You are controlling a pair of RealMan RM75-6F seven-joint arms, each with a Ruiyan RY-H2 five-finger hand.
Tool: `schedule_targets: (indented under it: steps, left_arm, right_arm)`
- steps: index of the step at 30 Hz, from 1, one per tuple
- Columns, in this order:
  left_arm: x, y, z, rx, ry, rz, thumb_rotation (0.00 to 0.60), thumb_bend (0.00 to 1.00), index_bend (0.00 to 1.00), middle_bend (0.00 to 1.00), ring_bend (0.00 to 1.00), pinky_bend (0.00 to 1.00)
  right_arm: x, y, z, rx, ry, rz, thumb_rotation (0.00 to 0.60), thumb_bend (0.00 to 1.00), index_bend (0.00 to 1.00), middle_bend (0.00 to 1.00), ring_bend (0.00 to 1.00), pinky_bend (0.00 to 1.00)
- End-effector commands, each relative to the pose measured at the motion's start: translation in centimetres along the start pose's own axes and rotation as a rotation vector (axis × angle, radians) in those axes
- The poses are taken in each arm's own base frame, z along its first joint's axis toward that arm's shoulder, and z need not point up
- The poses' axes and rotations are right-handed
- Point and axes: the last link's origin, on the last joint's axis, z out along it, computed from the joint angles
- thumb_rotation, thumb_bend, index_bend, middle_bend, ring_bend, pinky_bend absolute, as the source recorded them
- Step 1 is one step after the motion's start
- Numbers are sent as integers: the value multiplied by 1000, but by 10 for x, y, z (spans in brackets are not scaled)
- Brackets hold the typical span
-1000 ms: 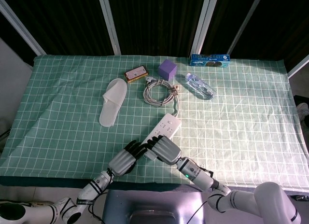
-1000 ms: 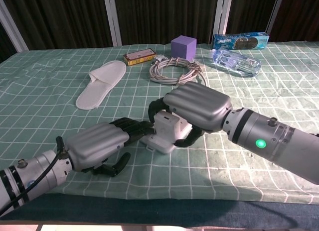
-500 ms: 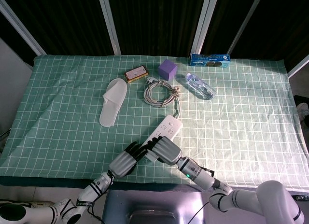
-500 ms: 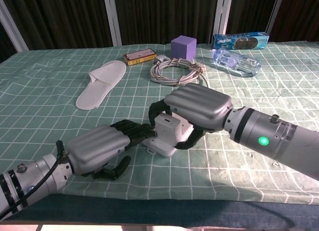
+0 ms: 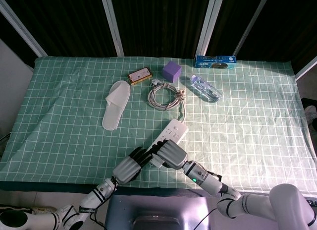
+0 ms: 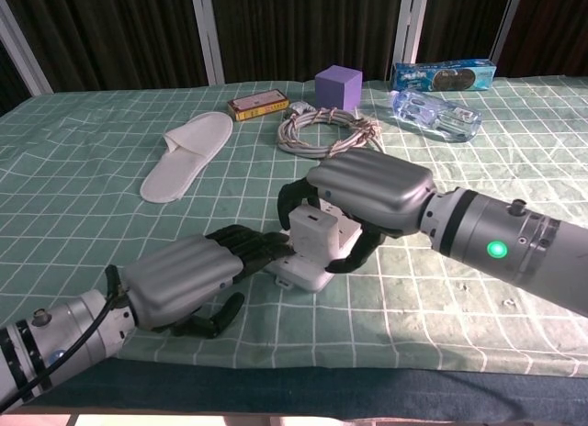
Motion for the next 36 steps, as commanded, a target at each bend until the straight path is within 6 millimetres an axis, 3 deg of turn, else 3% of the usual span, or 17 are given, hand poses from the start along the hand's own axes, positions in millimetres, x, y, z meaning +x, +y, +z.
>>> schedule_targets:
  steps: [1,11,16,27,33,36]
  left_arm:
    - [-2,1,0,-3,-5,1,600,727,0,79,20,55]
    - [1,2,1,-10,10,-3,600,727,0,79,20,54]
    - [11,-2,1,-7,39,-9,600,726,0,78,21,54]
    - [30,-14,-9,8,97,-18,600,726,0,77,21,55]
    - [35,-23,-14,34,108,-14,600,725,0,77,19,53]
    - [37,-26,-17,44,117,-15,600,716,0,75,17,51]
  right_arm:
    - [1,0,-1,2,2,2,600,407,709,529,476,702]
    - [5,3,-7,4,21,0,600,408,709,529,476,702]
    - [17,10,-20,3,50,-14,600,408,704,529,476,702]
    - [44,60,-96,-71,-14,-244,600,408,689,529,476,702]
    - [35,89,-128,-144,-170,-455,600,408,678,529,476,702]
    - [28,99,-134,-184,-243,-562,600,407,650,529,476,702]
